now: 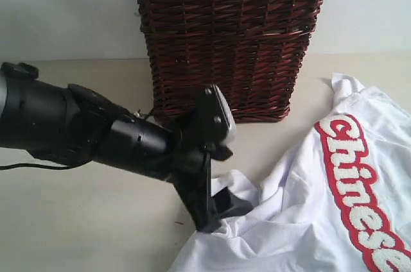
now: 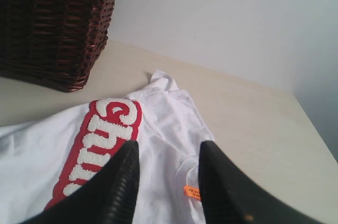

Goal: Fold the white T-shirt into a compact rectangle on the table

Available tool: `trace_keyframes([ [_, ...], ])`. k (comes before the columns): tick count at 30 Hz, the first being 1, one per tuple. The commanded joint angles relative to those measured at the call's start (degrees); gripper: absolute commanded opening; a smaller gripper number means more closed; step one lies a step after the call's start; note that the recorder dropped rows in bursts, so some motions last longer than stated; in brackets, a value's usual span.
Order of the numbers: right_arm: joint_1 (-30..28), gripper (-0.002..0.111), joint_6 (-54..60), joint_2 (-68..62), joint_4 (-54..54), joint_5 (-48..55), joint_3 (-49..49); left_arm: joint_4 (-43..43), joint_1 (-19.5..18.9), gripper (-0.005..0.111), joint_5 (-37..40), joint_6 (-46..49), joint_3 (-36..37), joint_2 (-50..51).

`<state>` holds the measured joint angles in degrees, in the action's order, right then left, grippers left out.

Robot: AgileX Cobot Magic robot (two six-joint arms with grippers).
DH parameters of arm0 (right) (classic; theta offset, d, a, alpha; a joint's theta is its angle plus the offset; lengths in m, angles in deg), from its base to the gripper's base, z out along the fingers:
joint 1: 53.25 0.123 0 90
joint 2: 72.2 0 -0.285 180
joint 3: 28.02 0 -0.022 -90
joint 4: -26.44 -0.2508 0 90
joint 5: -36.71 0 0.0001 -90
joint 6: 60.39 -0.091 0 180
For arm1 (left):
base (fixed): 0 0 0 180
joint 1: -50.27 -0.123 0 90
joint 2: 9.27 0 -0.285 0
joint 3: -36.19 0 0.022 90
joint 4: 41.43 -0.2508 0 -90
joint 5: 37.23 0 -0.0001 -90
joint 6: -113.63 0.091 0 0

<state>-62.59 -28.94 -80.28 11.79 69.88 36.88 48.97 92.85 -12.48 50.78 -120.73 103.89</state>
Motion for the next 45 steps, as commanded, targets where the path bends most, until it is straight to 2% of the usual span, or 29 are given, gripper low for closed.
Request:
trace_keyframes([
  [1, 0.0, 0.037, -0.1, 0.3, 0.0, -0.2, 0.1, 9.5, -2.2, 0.104, 1.0, -0.9, -0.5, -3.7],
  [8, 0.0, 0.037, -0.1, 0.3, 0.0, -0.2, 0.1, 9.5, -8.7, 0.104, -0.2, -4.1, -0.5, -5.5],
  [10, 0.0, 0.037, -0.1, 0.3, 0.0, -0.2, 0.1, 9.5, -11.2, 0.104, 0.8, -9.6, -0.5, -4.1],
  [13, 0.0, 0.037, -0.1, 0.3, 0.0, -0.2, 0.1, 5.6, -16.0, 0.102, 7.4, -22.1, -0.5, -1.0],
  [14, 0.0, 0.037, -0.1, 0.3, 0.0, -0.2, 0.1, 2.8, -19.5, 0.096, 15.3, -27.7, -0.5, 1.2],
  [15, 0.0, 0.037, -0.1, 0.3, 0.0, -0.2, 0.1, 2.0, -21.1, 0.09, 18.5, -28.4, -0.5, 2.1],
  [16, 0.0, 0.037, -0.1, 0.3, 0.0, -0.2, 0.1, -0.5, -23.7, 0.073, 25.4, -28.9, -0.5, 4.0],
  [17, 0.0, 0.037, -0.1, 0.3, 0.0, -0.2, 0.1, -2.0, -24.6, 0.066, 28.4, -28.9, -0.5, 4.5],
  [18, 0.0, 0.037, -0.1, 0.3, 0.0, -0.2, 0.1, -5.8, -26.2, 0.049, 34.5, -29.1, -0.5, 5.4],
  [19, 0.0, 0.037, -0.1, 0.3, 0.0, -0.2, 0.1, -7.3, -26.7, 0.043, 36.9, -29.1, -0.5, 5.6],
  [20, 0.0, 0.037, -0.1, 0.3, 0.0, -0.2, 0.1, -7.9, -27.1, 0.028, 41.1, -29.1, -0.5, 5.6],
  [21, 0.0, 0.037, -0.1, 0.3, 0.0, -0.2, 0.1, -7.7, -27.3, 0.022, 42.4, -29.1, -0.5, 5.6],
  [22, 0.0, 0.037, -0.1, 0.3, 0.0, -0.2, 0.1, -6.1, -27.3, 0.009, 44.1, -29.1, -0.5, 5.7],
  [23, 0.0, 0.037, -0.1, 0.3, 0.0, -0.2, 0.1, -4.4, -27.0, 0.0, 41.5, -28.6, -0.5, 6.0],
  [25, 0.0, 0.037, -0.1, 0.3, 0.0, -0.2, 0.1, -3.8, -25.1, 0.0, 29.8, -25.0, -0.5, 7.4],
  [27, 0.0, 0.037, -0.1, 0.3, 0.0, -0.2, 0.1, -3.0, -23.6, 0.0, 22.7, -19.3, -0.5, 8.4],
  [29, 0.0, 0.037, -0.1, 0.3, 0.0, -0.2, 0.1, -3.2, -23.6, 0.0, 26.6, -12.7, -0.5, 8.7],
  [33, 0.0, 0.037, -0.1, 0.3, 0.0, -0.2, 0.1, -4.5, -24.2, 0.0, 34.0, -11.1, -0.5, 8.7],
  [38, 0.0, 0.037, -0.1, 0.3, 0.0, -0.2, 0.1, -3.0, -24.2, 0.001, 31.0, -8.9, -0.5, 8.7],
  [40, 0.0, 0.037, -0.1, 0.3, 0.0, -0.2, 0.1, -2.9, -24.2, 0.01, 28.6, -5.4, -0.5, 8.7],
  [45, 0.0, 0.037, -0.1, 0.3, 0.0, -0.2, 0.1, -1.8, -24.1, 0.049, 29.1, -1.1, -0.5, 8.8],
])
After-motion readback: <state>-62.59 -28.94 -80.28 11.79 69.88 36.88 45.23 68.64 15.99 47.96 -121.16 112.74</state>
